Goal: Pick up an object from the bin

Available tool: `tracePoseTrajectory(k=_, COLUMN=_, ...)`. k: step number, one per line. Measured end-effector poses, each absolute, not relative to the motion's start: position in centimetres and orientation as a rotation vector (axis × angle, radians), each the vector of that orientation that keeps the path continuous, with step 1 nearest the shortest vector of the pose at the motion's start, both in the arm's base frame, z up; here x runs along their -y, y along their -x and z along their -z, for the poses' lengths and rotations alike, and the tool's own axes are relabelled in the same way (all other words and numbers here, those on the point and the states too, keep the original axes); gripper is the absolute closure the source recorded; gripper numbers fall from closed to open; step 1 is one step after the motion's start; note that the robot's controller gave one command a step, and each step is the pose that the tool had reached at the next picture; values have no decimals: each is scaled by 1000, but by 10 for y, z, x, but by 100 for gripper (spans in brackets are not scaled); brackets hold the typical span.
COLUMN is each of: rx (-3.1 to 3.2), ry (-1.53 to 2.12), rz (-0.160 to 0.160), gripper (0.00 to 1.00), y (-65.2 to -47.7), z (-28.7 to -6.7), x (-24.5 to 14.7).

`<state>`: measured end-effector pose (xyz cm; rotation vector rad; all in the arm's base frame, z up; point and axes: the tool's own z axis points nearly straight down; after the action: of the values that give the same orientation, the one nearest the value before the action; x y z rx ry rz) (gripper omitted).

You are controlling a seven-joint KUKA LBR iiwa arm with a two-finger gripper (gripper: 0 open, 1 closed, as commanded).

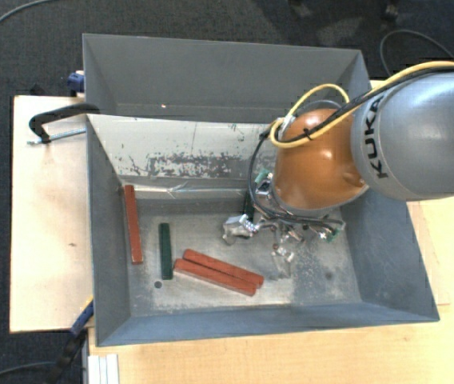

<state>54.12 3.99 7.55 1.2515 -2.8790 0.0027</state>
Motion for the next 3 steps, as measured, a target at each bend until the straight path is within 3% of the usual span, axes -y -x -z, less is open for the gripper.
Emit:
tracePoseTrajectory(k=1, rx=2934, ry=-1152, rz=4, gripper=0, y=-534, z=-117, x=-107)
tracePoseTrajectory(k=2, rx=2715, ry=-1595, rz=2, gripper=0, y=-552, z=-72, x=-167)
tracePoseTrajectory(k=3, rx=2517, ry=-1881, rz=1, gripper=0, y=-504, z=-71, x=-123)
